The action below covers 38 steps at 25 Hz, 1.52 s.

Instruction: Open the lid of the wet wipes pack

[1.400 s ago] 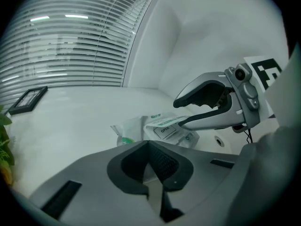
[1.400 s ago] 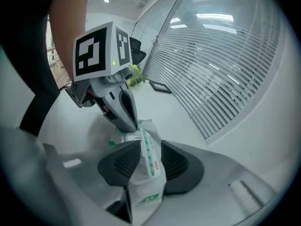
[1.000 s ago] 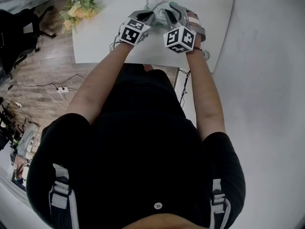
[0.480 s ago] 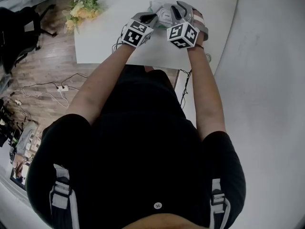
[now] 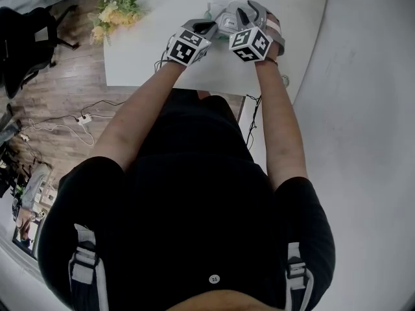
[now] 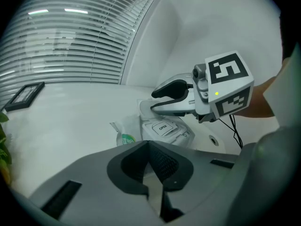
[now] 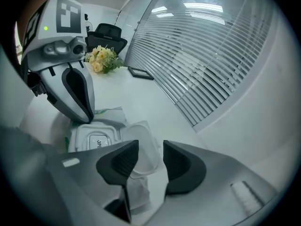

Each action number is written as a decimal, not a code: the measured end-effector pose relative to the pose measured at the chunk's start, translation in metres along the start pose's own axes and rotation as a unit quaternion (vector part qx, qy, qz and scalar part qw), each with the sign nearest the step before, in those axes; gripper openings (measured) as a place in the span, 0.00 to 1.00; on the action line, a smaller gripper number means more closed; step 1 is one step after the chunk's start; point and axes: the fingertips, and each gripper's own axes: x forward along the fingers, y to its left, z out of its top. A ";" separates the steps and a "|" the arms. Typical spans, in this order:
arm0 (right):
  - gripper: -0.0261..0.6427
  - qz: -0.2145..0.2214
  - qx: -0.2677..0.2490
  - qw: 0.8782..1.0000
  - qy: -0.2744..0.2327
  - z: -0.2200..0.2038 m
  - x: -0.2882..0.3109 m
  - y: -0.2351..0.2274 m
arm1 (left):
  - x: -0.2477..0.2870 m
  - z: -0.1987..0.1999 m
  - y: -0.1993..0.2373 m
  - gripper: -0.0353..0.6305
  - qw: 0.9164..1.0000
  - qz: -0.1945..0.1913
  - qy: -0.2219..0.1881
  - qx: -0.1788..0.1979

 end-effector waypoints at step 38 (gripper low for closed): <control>0.06 0.035 0.275 0.917 -0.287 0.052 -0.260 -0.013 | -0.176 0.106 -0.133 0.06 0.970 -0.013 -0.220 0.100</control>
